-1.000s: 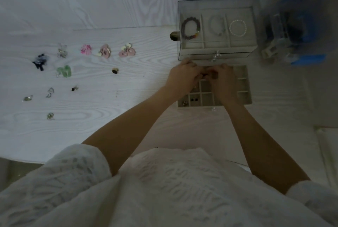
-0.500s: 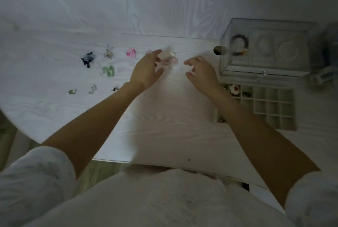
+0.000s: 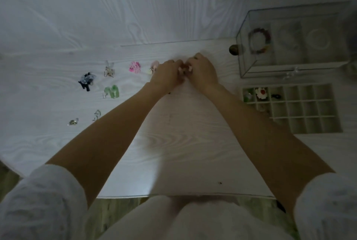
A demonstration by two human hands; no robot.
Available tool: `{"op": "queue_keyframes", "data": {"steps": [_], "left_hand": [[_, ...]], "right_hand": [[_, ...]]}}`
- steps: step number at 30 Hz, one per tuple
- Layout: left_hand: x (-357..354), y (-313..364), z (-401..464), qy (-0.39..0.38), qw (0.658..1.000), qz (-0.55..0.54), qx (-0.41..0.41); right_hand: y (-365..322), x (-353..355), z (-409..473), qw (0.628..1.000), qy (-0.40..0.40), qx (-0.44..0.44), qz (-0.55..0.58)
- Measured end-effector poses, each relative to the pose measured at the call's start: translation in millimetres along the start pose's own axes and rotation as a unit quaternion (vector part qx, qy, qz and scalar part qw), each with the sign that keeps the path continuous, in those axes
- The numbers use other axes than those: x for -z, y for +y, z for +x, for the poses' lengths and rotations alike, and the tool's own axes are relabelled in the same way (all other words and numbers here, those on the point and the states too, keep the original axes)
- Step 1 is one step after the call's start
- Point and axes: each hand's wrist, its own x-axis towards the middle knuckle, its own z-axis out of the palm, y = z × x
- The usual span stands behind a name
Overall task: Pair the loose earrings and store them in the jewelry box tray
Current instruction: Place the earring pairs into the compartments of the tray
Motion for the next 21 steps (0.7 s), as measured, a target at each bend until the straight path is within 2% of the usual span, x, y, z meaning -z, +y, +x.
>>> {"op": "queue_keyframes", "data": {"steps": [3, 5, 8, 11, 13, 15, 17, 21], "left_hand": [[-10.2, 1.1, -13.5, 0.055, 0.997, -0.043, -0.017], [-19.6, 4.5, -23.1, 0.095, 0.995, -0.029, -0.031], [-26.0, 15.5, -30.4, 0.091, 0.993, 0.004, -0.069], [-26.4, 28.1, -33.9, 0.073, 0.993, 0.005, -0.092], [-28.4, 38.7, -35.9, 0.072, 0.993, 0.014, -0.096], [-32.0, 45.9, -39.1, 0.072, 0.992, 0.014, -0.101], [-36.1, 55.7, -43.4, 0.071, 0.991, -0.007, -0.114], [-40.9, 84.8, -55.9, 0.072, 0.983, -0.097, -0.140]], "right_hand": [[-0.7, 4.5, -19.8, 1.000, 0.005, -0.025, -0.001], [0.5, 8.5, -37.7, 0.999, 0.006, 0.001, -0.045], [4.9, 13.6, -60.7, 0.996, -0.008, 0.038, -0.078], [6.3, 25.0, -77.8, 1.000, 0.006, 0.024, -0.018], [12.7, 38.2, -96.9, 0.997, 0.050, 0.013, 0.056], [25.8, 55.1, -120.6, 0.986, 0.122, -0.008, 0.110], [49.9, 75.2, -145.3, 0.977, 0.170, -0.051, 0.116], [102.7, 106.2, -183.4, 0.972, 0.165, -0.135, 0.099]]}}
